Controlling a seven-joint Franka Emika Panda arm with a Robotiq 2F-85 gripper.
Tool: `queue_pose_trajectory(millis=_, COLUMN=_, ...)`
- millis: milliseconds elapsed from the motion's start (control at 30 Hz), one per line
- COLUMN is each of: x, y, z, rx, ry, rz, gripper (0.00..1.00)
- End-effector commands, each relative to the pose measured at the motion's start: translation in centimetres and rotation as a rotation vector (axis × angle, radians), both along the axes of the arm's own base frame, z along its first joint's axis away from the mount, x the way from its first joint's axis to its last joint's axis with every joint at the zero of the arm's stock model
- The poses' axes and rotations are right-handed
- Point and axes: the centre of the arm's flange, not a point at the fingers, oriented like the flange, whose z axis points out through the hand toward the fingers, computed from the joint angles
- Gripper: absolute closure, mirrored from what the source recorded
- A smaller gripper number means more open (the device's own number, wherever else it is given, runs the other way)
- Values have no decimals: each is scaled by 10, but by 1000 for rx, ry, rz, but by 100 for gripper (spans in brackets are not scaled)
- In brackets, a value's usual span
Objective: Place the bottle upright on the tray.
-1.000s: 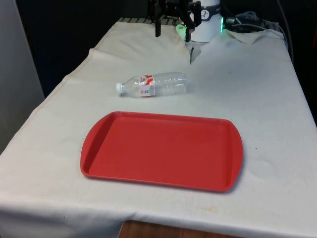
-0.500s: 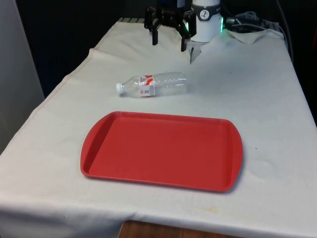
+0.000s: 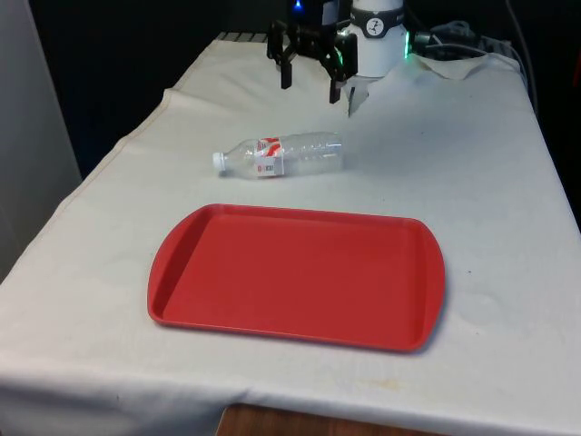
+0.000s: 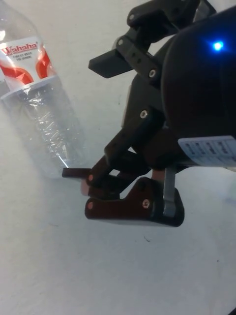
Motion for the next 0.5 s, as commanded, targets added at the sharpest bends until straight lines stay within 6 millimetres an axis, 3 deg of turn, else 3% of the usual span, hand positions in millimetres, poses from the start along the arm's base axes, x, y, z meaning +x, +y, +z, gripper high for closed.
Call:
queue_pose_trajectory(millis=0, x=1, y=-1, z=-2, rx=0, ry=-7, rz=-14, gripper=0)
queue_pose_trajectory(millis=467, x=-1, y=-1, z=-10, rx=0, ry=16, rz=-97, gripper=0)
